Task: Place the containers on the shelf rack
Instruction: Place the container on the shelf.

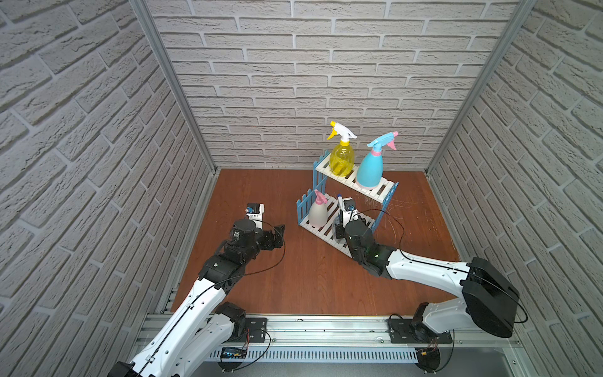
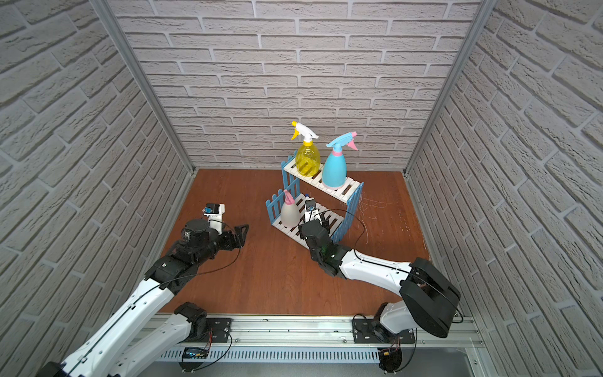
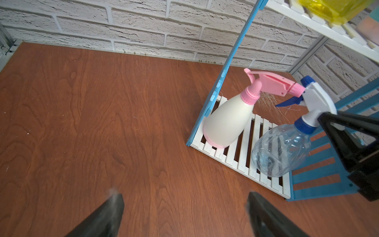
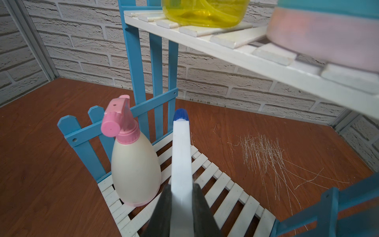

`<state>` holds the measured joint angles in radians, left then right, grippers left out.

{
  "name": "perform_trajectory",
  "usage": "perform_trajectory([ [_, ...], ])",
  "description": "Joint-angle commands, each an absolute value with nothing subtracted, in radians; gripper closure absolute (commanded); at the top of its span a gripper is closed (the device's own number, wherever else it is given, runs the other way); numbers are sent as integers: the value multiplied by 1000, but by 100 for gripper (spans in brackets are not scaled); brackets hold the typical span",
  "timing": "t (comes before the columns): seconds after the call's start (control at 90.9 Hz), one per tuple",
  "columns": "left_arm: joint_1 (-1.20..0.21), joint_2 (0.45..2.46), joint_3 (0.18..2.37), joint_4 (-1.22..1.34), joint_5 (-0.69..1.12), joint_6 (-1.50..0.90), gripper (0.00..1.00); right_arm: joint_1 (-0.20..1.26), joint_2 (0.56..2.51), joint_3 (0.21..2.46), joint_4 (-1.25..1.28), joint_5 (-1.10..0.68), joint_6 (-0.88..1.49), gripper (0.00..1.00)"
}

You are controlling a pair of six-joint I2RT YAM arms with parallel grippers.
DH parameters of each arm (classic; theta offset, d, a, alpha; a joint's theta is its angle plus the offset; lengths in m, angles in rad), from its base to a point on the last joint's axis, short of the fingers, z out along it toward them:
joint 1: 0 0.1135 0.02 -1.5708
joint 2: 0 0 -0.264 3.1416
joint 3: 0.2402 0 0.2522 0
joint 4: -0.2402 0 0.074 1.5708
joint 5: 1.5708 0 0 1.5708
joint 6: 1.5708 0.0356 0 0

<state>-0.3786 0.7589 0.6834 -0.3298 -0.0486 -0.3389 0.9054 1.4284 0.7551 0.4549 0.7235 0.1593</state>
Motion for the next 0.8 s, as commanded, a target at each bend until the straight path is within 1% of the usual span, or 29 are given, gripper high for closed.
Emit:
perform_trajectory([
  [0.0, -374, 754, 673, -300, -55, -327, 2, 894, 1444, 792, 461, 744, 183, 97],
  [0.231, -374, 753, 672, -302, -54, -325, 2, 885, 1448, 784, 424, 755, 229, 96],
  [0.374, -374, 753, 672, -302, -51, -325, 2, 885, 1434, 779, 393, 758, 248, 82],
  [0.484, -374, 753, 670, -301, -51, -325, 2, 885, 1415, 773, 380, 754, 255, 75],
  [0.66, -374, 752, 672, -301, -49, -327, 2, 885, 1390, 777, 353, 748, 257, 68],
  [0.792, -374, 748, 669, -302, -49, -326, 2, 887, 1367, 777, 340, 734, 255, 65],
])
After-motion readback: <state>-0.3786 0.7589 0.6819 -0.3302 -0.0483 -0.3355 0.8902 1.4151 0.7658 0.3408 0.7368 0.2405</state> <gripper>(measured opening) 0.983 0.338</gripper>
